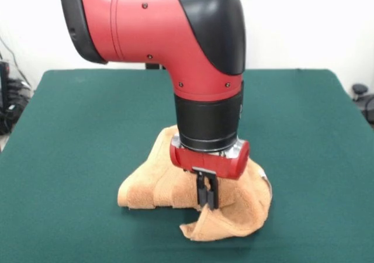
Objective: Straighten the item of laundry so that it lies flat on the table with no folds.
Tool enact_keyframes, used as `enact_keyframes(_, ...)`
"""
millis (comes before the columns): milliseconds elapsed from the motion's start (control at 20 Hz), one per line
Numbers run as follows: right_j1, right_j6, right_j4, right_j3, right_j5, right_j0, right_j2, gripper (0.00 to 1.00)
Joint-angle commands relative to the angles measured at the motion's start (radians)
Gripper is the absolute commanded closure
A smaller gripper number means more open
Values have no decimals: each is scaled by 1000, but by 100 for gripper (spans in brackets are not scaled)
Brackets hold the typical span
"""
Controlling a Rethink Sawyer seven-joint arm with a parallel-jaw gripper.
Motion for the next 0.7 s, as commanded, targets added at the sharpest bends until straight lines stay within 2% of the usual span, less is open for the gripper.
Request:
enact_keyframes(50, -75, -8, 52, 54, 193, -1, 74, 100)
enact_keyframes(450, -149, -44, 65, 89, 276, -25, 93, 100)
enact_keyframes(700, -163, -64, 71, 51, 350, -31, 91, 100)
